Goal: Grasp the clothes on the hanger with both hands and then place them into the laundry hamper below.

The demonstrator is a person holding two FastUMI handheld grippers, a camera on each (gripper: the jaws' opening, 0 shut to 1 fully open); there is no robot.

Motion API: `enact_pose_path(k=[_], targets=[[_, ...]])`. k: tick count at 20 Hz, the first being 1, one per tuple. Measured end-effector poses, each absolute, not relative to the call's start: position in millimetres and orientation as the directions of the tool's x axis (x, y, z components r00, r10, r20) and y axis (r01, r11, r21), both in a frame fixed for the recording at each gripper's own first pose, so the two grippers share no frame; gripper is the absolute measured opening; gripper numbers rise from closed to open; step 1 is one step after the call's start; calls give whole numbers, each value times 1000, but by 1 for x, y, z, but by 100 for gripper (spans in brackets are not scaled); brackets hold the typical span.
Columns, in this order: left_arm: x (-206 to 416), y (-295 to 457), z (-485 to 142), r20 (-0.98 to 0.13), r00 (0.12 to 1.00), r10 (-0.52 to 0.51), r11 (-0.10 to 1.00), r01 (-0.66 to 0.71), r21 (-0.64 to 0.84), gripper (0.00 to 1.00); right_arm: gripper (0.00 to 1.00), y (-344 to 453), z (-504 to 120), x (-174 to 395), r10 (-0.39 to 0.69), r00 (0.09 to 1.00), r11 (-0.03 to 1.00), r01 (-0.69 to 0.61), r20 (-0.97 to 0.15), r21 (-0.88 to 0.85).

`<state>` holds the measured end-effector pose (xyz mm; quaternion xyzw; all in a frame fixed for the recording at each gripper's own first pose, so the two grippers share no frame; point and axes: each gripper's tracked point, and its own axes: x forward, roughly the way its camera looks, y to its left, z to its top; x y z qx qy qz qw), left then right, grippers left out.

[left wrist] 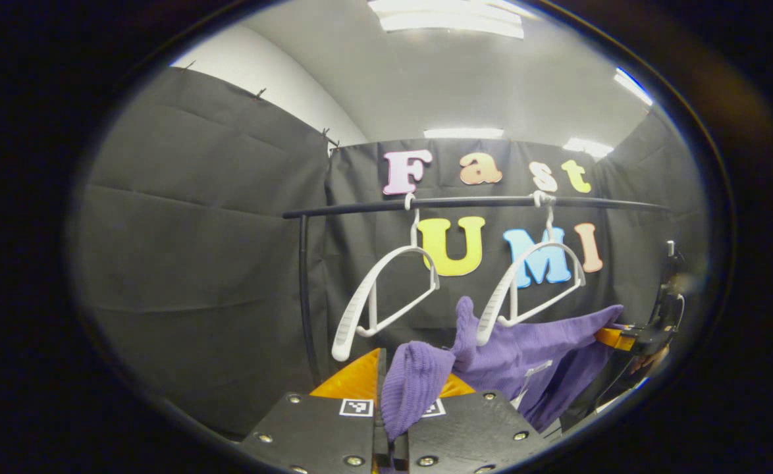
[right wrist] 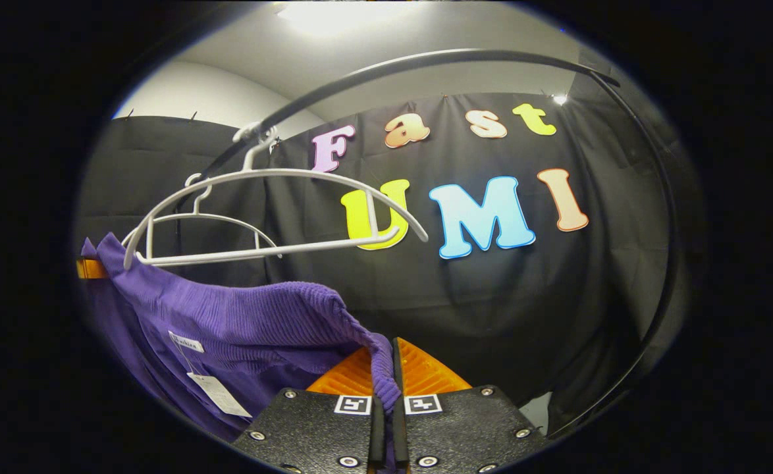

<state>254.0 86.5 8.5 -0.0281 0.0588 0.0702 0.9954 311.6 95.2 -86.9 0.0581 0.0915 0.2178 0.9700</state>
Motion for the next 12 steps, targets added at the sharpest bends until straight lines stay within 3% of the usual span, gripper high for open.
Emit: enact_pose_path(k=[12], targets=[[179, 32, 13, -75, 996, -57, 991, 47, -122, 0, 4, 121, -12, 182, 458, 886, 879, -440, -68, 184]])
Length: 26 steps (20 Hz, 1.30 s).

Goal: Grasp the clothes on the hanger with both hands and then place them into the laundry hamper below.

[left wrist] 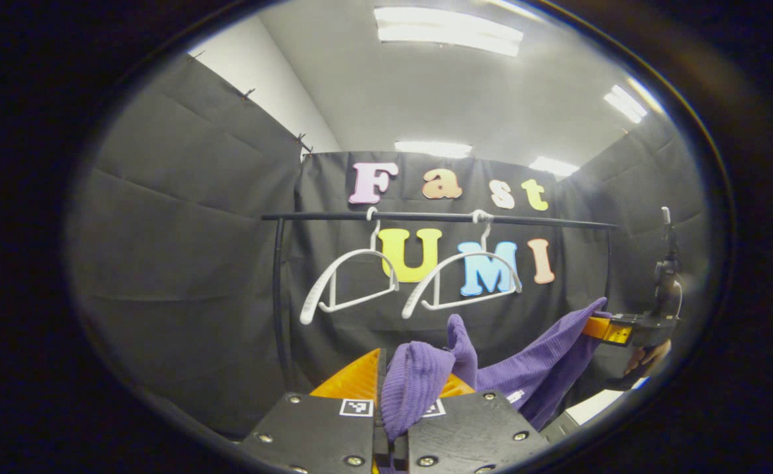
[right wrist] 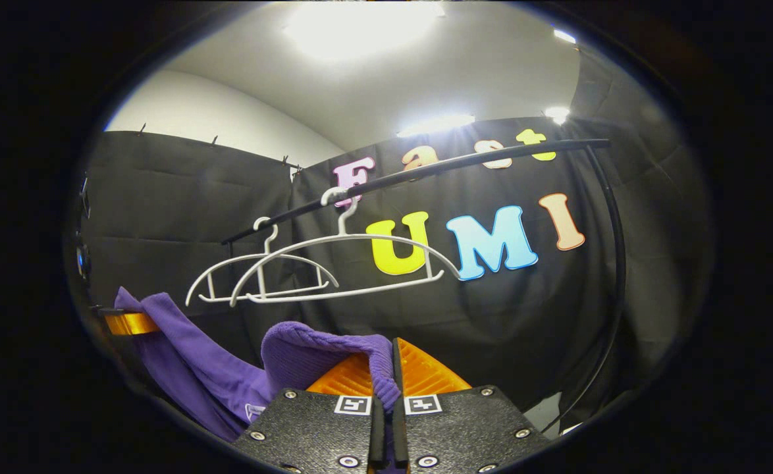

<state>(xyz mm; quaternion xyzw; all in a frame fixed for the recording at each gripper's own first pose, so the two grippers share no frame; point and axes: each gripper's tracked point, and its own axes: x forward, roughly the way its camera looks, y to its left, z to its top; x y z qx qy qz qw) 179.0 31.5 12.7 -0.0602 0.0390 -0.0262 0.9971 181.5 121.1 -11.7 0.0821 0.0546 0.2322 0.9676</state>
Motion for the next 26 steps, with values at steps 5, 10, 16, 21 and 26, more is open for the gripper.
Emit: enact_pose_path(k=[5, 10, 16, 21, 26], targets=[[160, -19, -7, -87, 984, -153, 979, 140, -148, 0, 4, 137, -17, 139, 487, 868, 866, -465, -101, 184], [139, -52, -47, -147, 969, -197, 967, 168, -191, 0, 5, 150, -43, 107, 519, 839, 851, -488, -165, 194], [122, -83, -119, -243, 949, -202, 965, 151, -212, 0, 5, 149, -110, 73, 500, 818, 866, -465, -286, 183], [110, -94, -177, -349, 920, -177, 973, 110, -204, 0, 5, 134, -178, 59, 452, 796, 892, -421, -403, 168], [99, -90, -237, -463, 875, -142, 982, 68, -173, 0, 6, 116, -236, 47, 398, 750, 910, -396, -528, 123]])
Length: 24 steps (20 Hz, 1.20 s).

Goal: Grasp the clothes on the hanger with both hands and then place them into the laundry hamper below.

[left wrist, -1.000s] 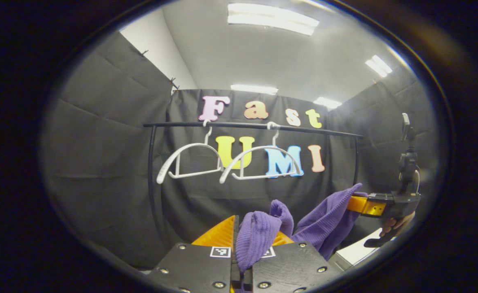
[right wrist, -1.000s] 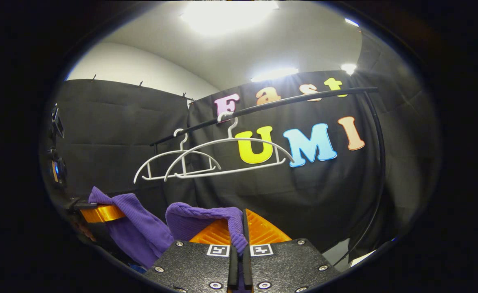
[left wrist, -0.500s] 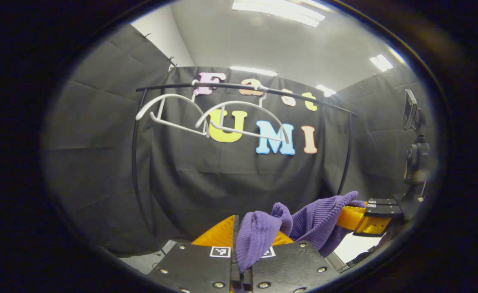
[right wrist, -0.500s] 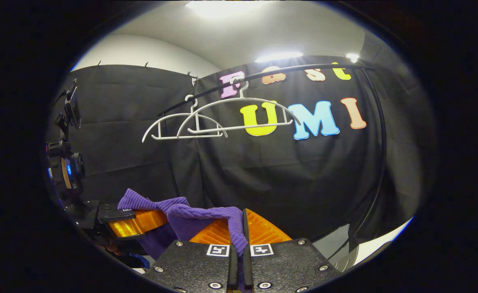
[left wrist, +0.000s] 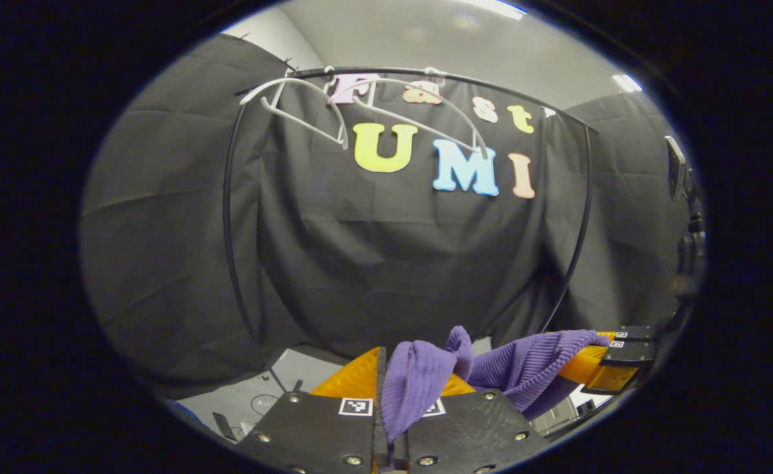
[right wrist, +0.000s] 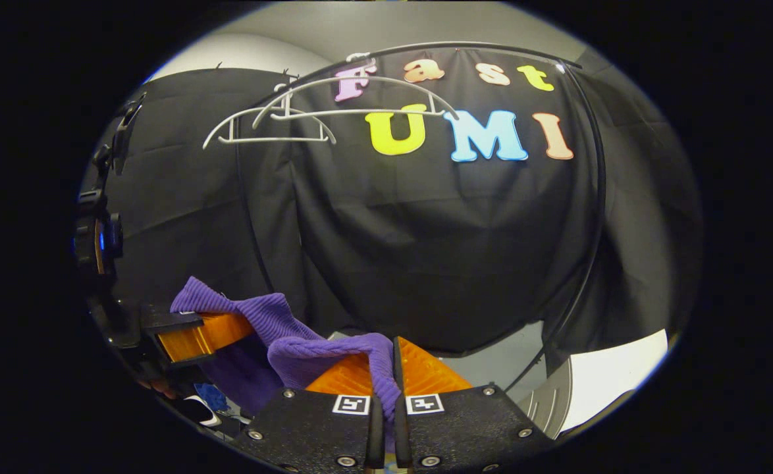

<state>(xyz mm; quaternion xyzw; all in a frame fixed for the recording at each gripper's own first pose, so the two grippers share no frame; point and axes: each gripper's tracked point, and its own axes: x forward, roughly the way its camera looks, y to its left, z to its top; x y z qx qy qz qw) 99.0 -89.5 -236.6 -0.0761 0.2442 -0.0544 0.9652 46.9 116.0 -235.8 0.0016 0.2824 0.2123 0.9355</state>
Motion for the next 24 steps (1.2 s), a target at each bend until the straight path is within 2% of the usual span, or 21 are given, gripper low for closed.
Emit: enact_pose_path(k=[7, 11, 15, 16, 17, 18, 20, 21, 22, 24], targets=[[62, -86, -308, -608, 785, -119, 991, 58, -119, 0, 11, 105, -300, 14, 352, 649, 909, -409, -674, 81], [46, -78, -338, -677, 731, -90, 996, 54, -74, 1, 17, 97, -319, -5, 318, 608, 914, -401, -728, 65], [32, -75, -348, -704, 705, -85, 996, 45, -74, 10, 33, 96, -335, -30, 306, 549, 897, -440, -778, 43], [28, -73, -344, -703, 706, -84, 996, 40, -79, 8, 43, 95, -337, -32, 301, 551, 895, -445, -778, 32], [28, -68, -335, -686, 724, -75, 997, 34, -73, 24, 49, 98, -331, -32, 309, 564, 895, -445, -766, 33], [34, -67, -330, -665, 743, -69, 997, 33, -66, 41, 66, 103, -326, -31, 319, 577, 893, -449, -752, 35], [37, -61, -316, -637, 769, -45, 999, 32, -32, 73, 89, 110, -311, -23, 327, 609, 888, -460, -723, 14], [40, -58, -306, -619, 784, -38, 999, 30, -23, 90, 93, 111, -302, -21, 330, 629, 887, -462, -704, 3], [44, -57, -294, -598, 800, -38, 999, 29, -25, 92, 95, 112, -290, -17, 336, 649, 888, -460, -683, -1], [51, -56, -264, -542, 839, -44, 999, 22, -46, 90, 95, 113, -265, -9, 339, 694, 898, -440, -635, -2]])
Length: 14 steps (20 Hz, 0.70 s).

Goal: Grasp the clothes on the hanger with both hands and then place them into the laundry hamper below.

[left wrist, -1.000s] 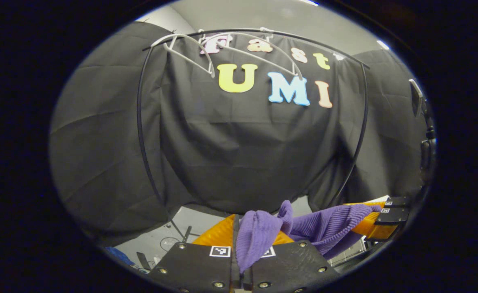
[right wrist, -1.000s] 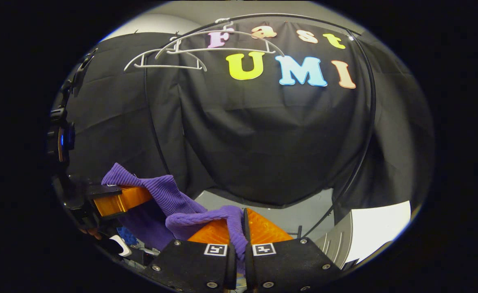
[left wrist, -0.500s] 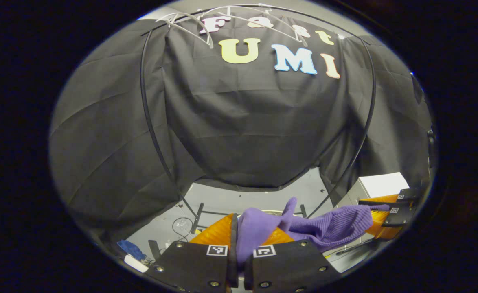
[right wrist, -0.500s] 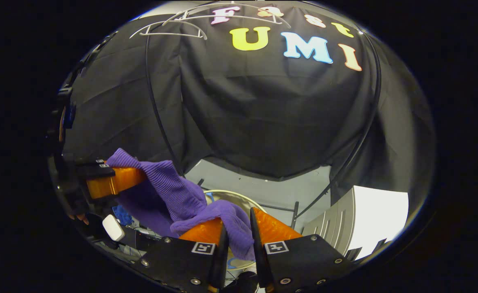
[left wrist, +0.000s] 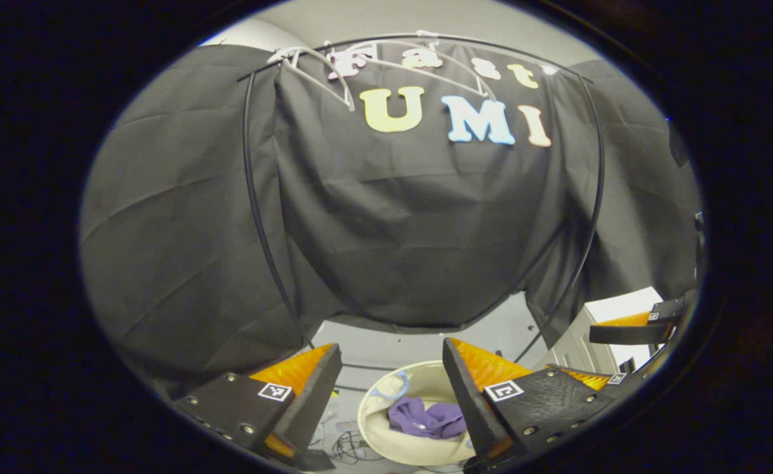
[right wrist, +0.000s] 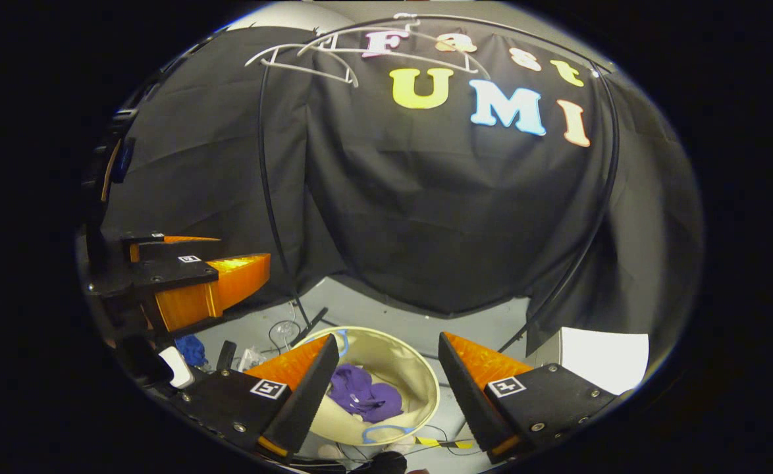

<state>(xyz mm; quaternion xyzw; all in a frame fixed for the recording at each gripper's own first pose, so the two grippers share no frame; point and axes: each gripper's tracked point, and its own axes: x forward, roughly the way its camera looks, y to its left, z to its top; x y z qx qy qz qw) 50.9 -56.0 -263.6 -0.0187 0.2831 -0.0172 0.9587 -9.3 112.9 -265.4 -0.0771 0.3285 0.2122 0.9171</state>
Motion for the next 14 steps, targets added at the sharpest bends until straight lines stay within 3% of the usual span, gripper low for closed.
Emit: enact_pose_path(k=[6, 7, 11, 13, 14], targets=[[67, -47, -152, -344, 936, -74, 996, 56, -63, 92, 95, 106, -181, 10, 306, 814, 935, -356, -493, -8], [69, -46, -131, -311, 947, -79, 996, 62, -65, 87, 94, 104, -163, 11, 300, 833, 940, -342, -465, -8], [71, -34, -62, -207, 974, -88, 994, 71, -84, 92, 94, 92, -99, 17, 270, 896, 956, -292, -352, -11], [70, -30, -44, -163, 983, -83, 993, 68, -94, 87, 94, 86, -65, 20, 257, 921, 962, -272, -293, -12], [66, -30, -36, -135, 987, -83, 993, 70, -99, 92, 94, 83, -48, 22, 246, 935, 966, -258, -255, -15]])
